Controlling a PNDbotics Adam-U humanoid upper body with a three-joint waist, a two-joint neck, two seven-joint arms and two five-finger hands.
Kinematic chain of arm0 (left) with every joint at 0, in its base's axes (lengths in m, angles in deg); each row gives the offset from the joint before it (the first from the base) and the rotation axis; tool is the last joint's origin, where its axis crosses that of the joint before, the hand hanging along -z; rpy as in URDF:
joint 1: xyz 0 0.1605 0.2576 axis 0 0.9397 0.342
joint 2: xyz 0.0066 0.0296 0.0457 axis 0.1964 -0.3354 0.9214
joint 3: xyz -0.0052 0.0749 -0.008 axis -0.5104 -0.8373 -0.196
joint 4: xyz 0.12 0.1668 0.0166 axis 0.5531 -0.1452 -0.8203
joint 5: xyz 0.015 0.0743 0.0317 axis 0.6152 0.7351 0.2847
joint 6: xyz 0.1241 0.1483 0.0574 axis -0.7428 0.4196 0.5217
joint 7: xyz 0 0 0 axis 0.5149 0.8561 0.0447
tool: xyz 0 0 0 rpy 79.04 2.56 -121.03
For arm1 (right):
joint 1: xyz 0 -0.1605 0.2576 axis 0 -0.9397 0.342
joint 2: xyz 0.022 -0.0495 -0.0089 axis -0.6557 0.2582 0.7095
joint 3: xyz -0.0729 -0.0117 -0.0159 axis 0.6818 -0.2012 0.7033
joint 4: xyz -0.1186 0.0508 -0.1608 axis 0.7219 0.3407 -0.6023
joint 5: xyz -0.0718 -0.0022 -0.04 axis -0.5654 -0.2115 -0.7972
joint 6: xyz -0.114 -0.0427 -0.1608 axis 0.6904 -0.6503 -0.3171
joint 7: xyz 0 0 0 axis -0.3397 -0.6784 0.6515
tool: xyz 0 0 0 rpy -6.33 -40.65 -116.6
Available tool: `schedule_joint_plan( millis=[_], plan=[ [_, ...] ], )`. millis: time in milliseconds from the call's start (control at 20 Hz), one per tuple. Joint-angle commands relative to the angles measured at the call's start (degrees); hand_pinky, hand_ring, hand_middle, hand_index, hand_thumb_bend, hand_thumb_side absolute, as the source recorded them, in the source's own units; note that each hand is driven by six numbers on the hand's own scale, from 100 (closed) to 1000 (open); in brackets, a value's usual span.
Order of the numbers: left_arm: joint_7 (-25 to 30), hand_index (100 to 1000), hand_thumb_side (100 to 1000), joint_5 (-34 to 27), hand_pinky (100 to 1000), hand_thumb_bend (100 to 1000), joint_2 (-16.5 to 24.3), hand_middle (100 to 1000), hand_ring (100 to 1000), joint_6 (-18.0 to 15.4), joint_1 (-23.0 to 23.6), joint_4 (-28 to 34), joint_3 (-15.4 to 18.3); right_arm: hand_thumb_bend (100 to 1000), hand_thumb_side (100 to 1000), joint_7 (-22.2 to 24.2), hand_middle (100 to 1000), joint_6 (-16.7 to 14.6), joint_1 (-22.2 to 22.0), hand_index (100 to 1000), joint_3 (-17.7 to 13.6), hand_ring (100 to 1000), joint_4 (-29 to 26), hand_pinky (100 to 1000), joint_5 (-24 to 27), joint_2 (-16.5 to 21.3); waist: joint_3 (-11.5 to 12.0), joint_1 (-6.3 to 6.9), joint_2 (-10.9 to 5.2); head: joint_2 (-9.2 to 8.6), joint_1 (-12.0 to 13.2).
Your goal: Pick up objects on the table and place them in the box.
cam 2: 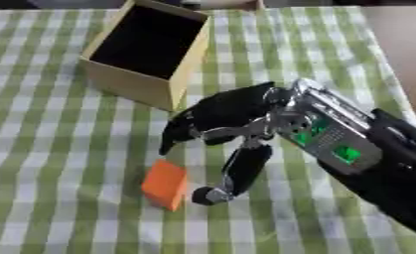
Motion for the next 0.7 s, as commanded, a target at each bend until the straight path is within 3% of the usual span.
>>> schedule_joint_plan(
  millis=[50,700],
  plan=[
    [0.3,733,736,-0.2,717,528,0.4,635,618,-0.1,-0.7,1.1,-0.1,312,531,-0.1,884,-0.6,1.4,920,-0.2,919,0.9,871,-0.7,-0.1,0.2,-0.02,-0.85,-0.59,-0.5],
    [0.5,733,737,-0.1,718,524,0.3,634,616,0.1,-0.9,1.1,-0.1,331,478,0.7,905,-3.2,3.1,930,0.5,924,2.3,873,-1.4,-1.6,0.9,-0.39,-0.28,-0.83,-1.8]
  ],
)
